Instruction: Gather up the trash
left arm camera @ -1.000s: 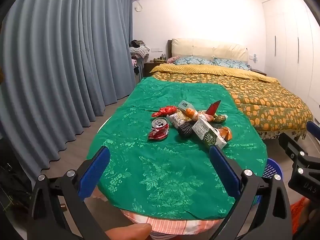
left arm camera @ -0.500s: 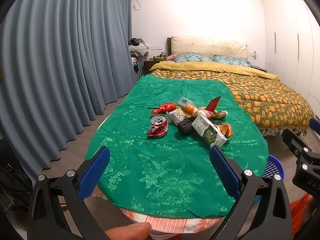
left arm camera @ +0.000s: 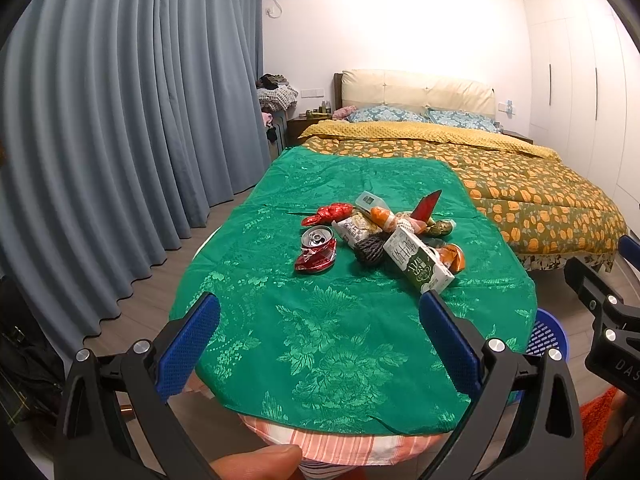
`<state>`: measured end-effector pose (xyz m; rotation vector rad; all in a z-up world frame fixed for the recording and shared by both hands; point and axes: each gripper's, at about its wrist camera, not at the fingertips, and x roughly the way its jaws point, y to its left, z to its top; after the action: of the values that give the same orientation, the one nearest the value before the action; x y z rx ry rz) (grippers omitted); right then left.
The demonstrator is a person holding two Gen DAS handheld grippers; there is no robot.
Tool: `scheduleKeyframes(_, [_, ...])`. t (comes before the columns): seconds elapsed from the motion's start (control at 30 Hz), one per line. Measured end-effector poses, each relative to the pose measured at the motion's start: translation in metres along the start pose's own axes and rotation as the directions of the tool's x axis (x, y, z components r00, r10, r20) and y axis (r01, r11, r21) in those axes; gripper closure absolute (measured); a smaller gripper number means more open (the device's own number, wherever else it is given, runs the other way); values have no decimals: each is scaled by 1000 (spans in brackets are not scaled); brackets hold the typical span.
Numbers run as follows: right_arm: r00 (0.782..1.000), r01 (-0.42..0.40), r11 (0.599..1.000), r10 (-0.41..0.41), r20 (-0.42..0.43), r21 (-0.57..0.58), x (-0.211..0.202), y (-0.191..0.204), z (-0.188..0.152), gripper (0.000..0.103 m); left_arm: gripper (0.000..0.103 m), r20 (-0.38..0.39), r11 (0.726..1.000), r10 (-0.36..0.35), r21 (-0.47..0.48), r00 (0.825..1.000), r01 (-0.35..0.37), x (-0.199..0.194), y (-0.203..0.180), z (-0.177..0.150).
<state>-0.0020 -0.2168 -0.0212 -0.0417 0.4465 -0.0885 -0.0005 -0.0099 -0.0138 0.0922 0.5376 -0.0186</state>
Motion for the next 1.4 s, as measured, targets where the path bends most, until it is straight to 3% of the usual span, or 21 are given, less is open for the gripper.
scheduleKeyframes(1.4, [1000,-3,1000,3,1,-1,0,2,0,4,4,-8,1000,0,-3,1000,0,1,1,4])
